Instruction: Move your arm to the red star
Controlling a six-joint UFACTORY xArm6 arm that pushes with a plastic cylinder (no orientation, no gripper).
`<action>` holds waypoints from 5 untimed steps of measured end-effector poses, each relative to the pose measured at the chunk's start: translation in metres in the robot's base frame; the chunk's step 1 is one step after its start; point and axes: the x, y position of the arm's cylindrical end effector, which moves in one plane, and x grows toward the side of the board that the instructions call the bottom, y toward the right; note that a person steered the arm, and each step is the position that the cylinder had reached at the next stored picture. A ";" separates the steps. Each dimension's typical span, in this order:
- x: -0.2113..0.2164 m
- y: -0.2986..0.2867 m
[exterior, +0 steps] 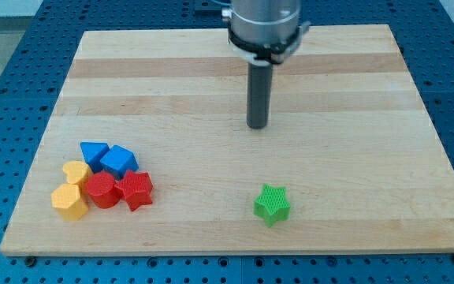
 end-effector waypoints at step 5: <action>-0.176 -0.068</action>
